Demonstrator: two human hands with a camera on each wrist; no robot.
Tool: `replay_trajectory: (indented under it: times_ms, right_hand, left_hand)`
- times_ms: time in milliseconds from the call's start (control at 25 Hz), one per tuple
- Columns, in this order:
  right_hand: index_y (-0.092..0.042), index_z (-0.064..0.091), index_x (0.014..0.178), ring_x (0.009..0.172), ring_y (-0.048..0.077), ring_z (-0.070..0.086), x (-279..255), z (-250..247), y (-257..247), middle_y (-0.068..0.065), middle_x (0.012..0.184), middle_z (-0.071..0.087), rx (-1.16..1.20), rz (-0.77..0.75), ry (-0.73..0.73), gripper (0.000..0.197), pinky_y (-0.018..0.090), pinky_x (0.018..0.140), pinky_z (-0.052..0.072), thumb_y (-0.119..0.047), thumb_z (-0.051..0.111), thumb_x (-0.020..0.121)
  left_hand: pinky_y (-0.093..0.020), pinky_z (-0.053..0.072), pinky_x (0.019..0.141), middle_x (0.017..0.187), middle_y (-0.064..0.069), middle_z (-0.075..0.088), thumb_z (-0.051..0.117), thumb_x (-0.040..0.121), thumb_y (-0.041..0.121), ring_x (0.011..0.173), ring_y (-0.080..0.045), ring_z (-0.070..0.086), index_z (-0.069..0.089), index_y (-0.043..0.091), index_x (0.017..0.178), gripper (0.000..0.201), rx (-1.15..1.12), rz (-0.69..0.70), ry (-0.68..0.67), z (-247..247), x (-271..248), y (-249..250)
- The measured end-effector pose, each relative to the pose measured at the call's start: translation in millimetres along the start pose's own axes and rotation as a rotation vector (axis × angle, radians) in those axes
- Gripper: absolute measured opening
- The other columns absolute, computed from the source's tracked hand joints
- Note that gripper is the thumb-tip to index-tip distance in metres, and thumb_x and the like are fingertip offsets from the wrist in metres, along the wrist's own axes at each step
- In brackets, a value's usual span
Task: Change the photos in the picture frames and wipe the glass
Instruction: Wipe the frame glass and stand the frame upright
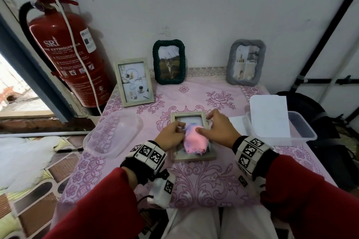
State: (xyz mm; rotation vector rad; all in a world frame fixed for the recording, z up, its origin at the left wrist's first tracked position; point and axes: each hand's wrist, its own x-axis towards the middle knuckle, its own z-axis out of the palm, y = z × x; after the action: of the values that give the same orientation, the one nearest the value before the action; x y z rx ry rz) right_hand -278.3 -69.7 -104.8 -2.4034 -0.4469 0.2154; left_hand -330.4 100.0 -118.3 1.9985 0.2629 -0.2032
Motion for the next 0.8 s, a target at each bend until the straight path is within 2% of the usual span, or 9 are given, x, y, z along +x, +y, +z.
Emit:
replay_trajectory:
  times_ms: [80, 160, 280, 360, 440, 520, 600, 680, 800]
  right_hand:
    - [-0.009, 0.045, 0.106, 0.073, 0.02, 0.052, -1, 3, 1, 0.007, 0.093, 0.052, 0.111, 0.11, -0.087, 0.04, 0.024, 0.058, 0.042, -0.033, 0.068, 0.082]
    - [-0.009, 0.049, 0.111, 0.062, 0.014, 0.048, -4, 8, 2, 0.006, 0.086, 0.053, 0.314, 0.126, -0.107, 0.036, 0.021, 0.051, 0.043, -0.026, 0.066, 0.085]
    - [-0.013, 0.051, 0.123, 0.063, 0.009, 0.051, -9, 10, 0, 0.0, 0.074, 0.054, 0.408, 0.016, -0.056, 0.043, 0.02, 0.057, 0.043, -0.009, 0.066, 0.082]
    - [-0.014, 0.049, 0.127, 0.072, 0.008, 0.055, -11, 9, -4, 0.001, 0.088, 0.059, 0.473, -0.044, -0.079, 0.05, 0.019, 0.063, 0.049, 0.002, 0.063, 0.081]
    - [-0.012, 0.051, 0.126, 0.087, 0.015, 0.056, -12, 7, -7, 0.009, 0.11, 0.059, 0.564, -0.085, -0.081, 0.05, 0.027, 0.075, 0.052, 0.008, 0.059, 0.081]
    - [-0.011, 0.053, 0.125, 0.098, 0.017, 0.053, -12, 5, -11, 0.007, 0.121, 0.054, 0.633, -0.13, -0.058, 0.047, 0.023, 0.08, 0.051, 0.01, 0.056, 0.083]
    - [-0.008, 0.052, 0.127, 0.11, 0.019, 0.051, -11, 4, -14, 0.005, 0.132, 0.049, 0.717, -0.148, -0.054, 0.046, 0.024, 0.089, 0.051, 0.011, 0.053, 0.085]
    - [-0.006, 0.051, 0.129, 0.119, 0.025, 0.05, -10, 3, -15, 0.009, 0.136, 0.046, 0.799, -0.108, -0.069, 0.045, 0.037, 0.099, 0.048, 0.011, 0.05, 0.088]
    - [-0.008, 0.053, 0.127, 0.107, 0.022, 0.053, -8, 5, -16, 0.004, 0.122, 0.051, 0.801, -0.074, -0.034, 0.036, 0.028, 0.082, 0.051, 0.0, 0.052, 0.091]
  left_hand:
    - [-0.024, 0.048, 0.064, 0.075, -0.001, 0.053, 0.05, 0.09, 0.005, 0.069, -0.019, 0.053, 0.047, 0.002, 0.124, 0.034, -0.04, -0.002, 0.09, 5, 2, -2]
    - [-0.016, 0.046, 0.057, 0.069, 0.003, 0.052, 0.054, 0.091, 0.011, 0.062, -0.016, 0.053, 0.047, 0.005, 0.124, 0.034, -0.015, 0.045, 0.113, 9, 0, -3]
    - [-0.019, 0.046, 0.057, 0.07, 0.002, 0.052, 0.058, 0.089, 0.009, 0.065, -0.017, 0.053, 0.041, 0.006, 0.129, 0.043, -0.051, 0.078, 0.105, 12, -6, -4]
    - [-0.017, 0.046, 0.056, 0.073, 0.001, 0.05, 0.059, 0.087, 0.003, 0.065, -0.015, 0.052, 0.038, 0.007, 0.132, 0.049, -0.121, 0.076, 0.113, 11, -9, -5]
    - [-0.01, 0.045, 0.05, 0.077, 0.001, 0.05, 0.058, 0.087, 0.001, 0.065, -0.009, 0.052, 0.036, 0.008, 0.134, 0.051, -0.218, 0.101, 0.126, 10, -14, -3]
    - [-0.007, 0.048, 0.057, 0.089, -0.001, 0.055, 0.055, 0.089, -0.001, 0.074, -0.009, 0.056, 0.032, 0.01, 0.137, 0.054, -0.331, 0.166, 0.14, 9, -18, 1]
    - [-0.013, 0.054, 0.068, 0.107, -0.012, 0.059, 0.052, 0.091, -0.001, 0.086, -0.017, 0.061, 0.025, 0.017, 0.141, 0.059, -0.47, 0.206, 0.119, 9, -20, 6]
    - [-0.023, 0.057, 0.074, 0.119, -0.019, 0.058, 0.051, 0.091, -0.002, 0.089, -0.022, 0.064, 0.021, 0.022, 0.142, 0.064, -0.586, 0.225, 0.085, 8, -21, 8]
    - [-0.028, 0.058, 0.072, 0.11, -0.022, 0.063, 0.052, 0.09, -0.004, 0.077, -0.014, 0.069, 0.022, 0.026, 0.141, 0.067, -0.597, 0.267, 0.093, 7, -20, 6]
